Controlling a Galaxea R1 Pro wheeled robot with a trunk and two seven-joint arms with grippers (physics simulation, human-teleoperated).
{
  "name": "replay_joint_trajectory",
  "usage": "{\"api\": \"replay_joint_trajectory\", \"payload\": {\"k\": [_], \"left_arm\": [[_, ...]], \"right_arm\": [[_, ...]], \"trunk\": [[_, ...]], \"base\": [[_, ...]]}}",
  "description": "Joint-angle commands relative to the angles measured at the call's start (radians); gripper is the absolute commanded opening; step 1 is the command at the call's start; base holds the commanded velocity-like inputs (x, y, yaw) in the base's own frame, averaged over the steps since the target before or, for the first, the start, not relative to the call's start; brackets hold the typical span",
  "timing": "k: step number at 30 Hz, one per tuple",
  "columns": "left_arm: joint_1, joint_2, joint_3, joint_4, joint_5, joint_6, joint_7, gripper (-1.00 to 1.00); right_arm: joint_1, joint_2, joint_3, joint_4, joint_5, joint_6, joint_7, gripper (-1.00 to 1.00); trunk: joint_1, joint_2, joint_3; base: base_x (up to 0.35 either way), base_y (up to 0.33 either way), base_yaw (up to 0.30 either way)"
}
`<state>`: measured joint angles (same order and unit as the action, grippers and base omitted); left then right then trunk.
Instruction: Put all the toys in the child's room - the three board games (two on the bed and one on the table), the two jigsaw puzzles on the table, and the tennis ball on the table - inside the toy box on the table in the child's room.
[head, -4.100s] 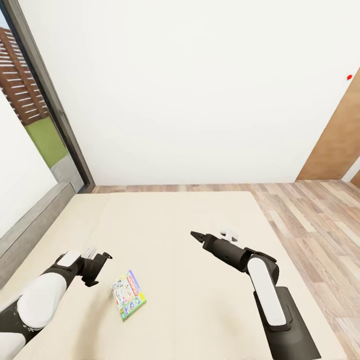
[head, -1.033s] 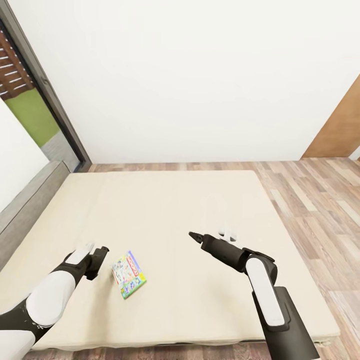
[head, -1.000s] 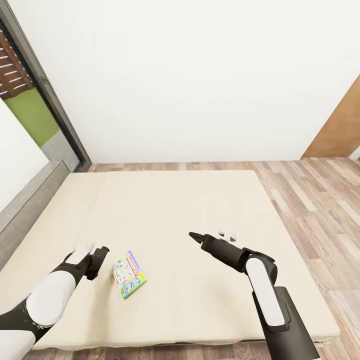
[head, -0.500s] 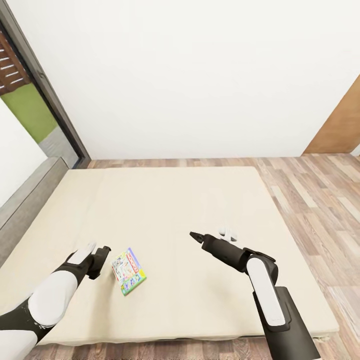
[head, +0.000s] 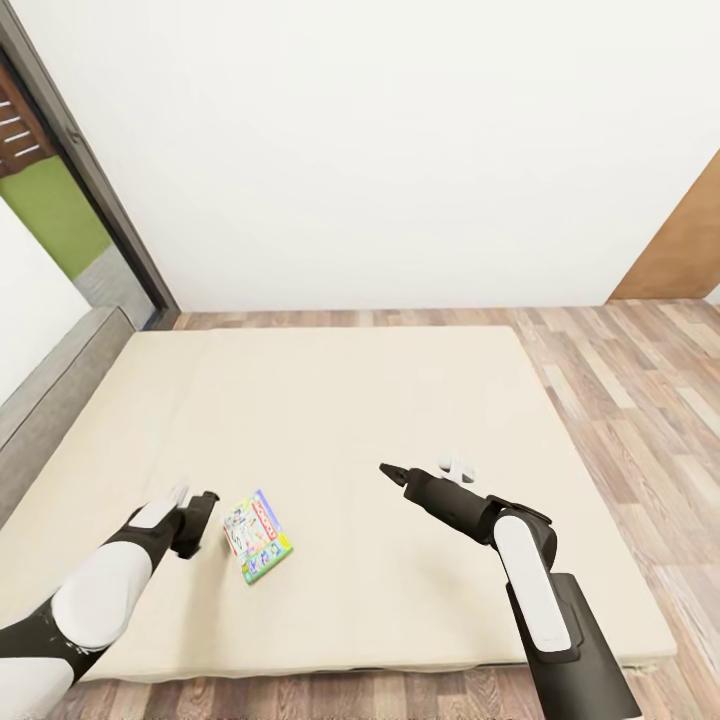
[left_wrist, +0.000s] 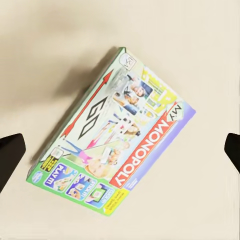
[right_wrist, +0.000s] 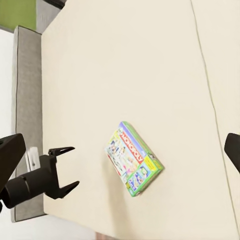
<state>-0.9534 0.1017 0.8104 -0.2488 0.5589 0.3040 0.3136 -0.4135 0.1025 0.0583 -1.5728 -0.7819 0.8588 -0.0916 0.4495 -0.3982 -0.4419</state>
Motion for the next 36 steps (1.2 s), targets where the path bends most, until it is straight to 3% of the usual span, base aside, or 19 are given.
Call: {"api": "replay_joint_trajectory", "payload": {"k": [1, 9, 18, 36], "left_arm": [[0.0, 0.0, 0.01, -0.003, 0.014, 0.004, 0.007, 1.0], [-0.001, 0.001, 0.062, -0.004, 0.027, 0.006, 0.001, 1.0], [-0.009, 0.003, 0.066, -0.007, 0.029, 0.014, -0.032, 1.0], [-0.083, 0.011, 0.066, -0.007, 0.029, 0.015, -0.053, 1.0]], "right_arm": [[-0.001, 0.0, 0.0, -0.001, -0.01, 0.003, -0.01, 1.0], [-0.001, 0.0, 0.005, -0.001, -0.01, 0.003, -0.01, 1.0], [-0.001, 0.0, 0.007, -0.001, -0.011, 0.003, -0.01, 1.0], [-0.001, 0.0, 0.007, -0.001, -0.011, 0.005, -0.004, 1.0]], "trunk": [[0.0, -0.002, -0.003], [0.0, -0.002, -0.016], [0.0, -0.002, -0.031], [0.0, -0.002, -0.06]], "base": [[0.0, 0.0, 0.0], [0.0, 0.0, 0.0], [0.0, 0.0, 0.0], [0.0, 0.0, 0.0]]}}
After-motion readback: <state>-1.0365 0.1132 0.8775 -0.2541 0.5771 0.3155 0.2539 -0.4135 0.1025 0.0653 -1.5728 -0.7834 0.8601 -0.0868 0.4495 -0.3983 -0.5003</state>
